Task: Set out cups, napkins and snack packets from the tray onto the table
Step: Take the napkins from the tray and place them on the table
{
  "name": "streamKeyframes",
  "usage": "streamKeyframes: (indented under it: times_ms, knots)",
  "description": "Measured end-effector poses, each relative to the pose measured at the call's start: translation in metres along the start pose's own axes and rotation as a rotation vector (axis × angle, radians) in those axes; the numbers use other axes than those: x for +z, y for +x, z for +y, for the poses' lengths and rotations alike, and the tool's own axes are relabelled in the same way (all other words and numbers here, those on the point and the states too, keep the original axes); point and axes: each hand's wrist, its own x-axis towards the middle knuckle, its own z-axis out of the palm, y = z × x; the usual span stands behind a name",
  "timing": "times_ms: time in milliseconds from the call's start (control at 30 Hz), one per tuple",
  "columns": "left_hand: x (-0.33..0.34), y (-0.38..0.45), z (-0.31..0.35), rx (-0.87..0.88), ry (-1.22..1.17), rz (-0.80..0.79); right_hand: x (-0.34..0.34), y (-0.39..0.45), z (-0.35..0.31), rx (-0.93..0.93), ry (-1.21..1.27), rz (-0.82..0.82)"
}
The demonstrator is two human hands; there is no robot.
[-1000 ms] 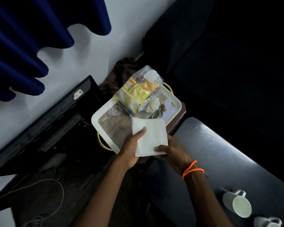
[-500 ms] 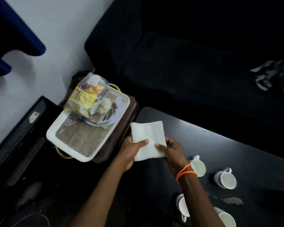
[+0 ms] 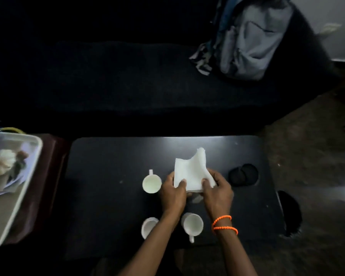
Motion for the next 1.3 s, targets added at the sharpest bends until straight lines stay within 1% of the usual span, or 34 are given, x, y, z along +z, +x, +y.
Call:
streamKeyframes:
  times_ms: [67, 133, 267, 333, 400, 467, 600, 733, 800, 900, 1000, 1067, 1133, 1167, 1233, 1300]
  knots:
    - [0.013, -0.002, 0.001, 0.044, 0.022, -0.033, -0.01, 0.002, -0.001, -0.036, -0.039, 0.013]
    - [0.037, -0.006, 0.001, 0.074, 0.079, -0.09, -0.029, 0.01, 0.001, -0.083, -0.098, 0.062]
    - [0.113, -0.02, 0.004, 0.102, 0.147, -0.248, -0.09, 0.051, 0.025, -0.086, -0.202, 0.196]
    - [0.142, -0.02, 0.003, 0.096, 0.186, -0.307, -0.111, 0.067, 0.033, -0.071, -0.23, 0.207]
    - [0.163, -0.018, 0.002, 0.087, 0.202, -0.33, -0.126, 0.083, 0.038, -0.033, -0.246, 0.172]
    - [0.177, -0.013, 0.001, 0.067, 0.207, -0.315, -0.136, 0.1, 0.042, 0.021, -0.31, 0.104]
    - [0.191, 0.002, 0.0, -0.047, 0.172, -0.297, -0.143, 0.133, 0.042, 0.101, -0.462, -0.046]
    - [0.195, 0.022, 0.001, -0.12, 0.078, -0.223, -0.136, 0.167, 0.041, 0.186, -0.534, -0.191]
    - [0.196, 0.03, 0.0, -0.169, -0.004, -0.192, -0.128, 0.18, 0.041, 0.191, -0.586, -0.226]
    - [0.195, 0.037, -0.005, -0.204, -0.04, -0.169, -0.112, 0.189, 0.041, 0.151, -0.667, -0.245]
    - [0.191, 0.039, -0.009, -0.222, -0.11, -0.109, -0.103, 0.187, 0.044, 0.148, -0.641, -0.244]
    - [0.186, 0.04, -0.011, -0.253, -0.158, -0.078, -0.105, 0.18, 0.049, 0.129, -0.595, -0.187]
    - [0.181, 0.042, -0.01, -0.345, -0.299, -0.076, -0.106, 0.17, 0.056, 0.082, -0.539, -0.126]
    - [0.178, 0.042, -0.007, -0.398, -0.397, -0.088, -0.106, 0.164, 0.059, 0.055, -0.515, -0.136]
    - [0.173, 0.043, 0.001, -0.458, -0.54, -0.114, -0.104, 0.154, 0.067, 0.014, -0.483, -0.228]
    - [0.169, 0.047, 0.003, -0.455, -0.556, -0.122, -0.104, 0.148, 0.074, -0.012, -0.452, -0.295]
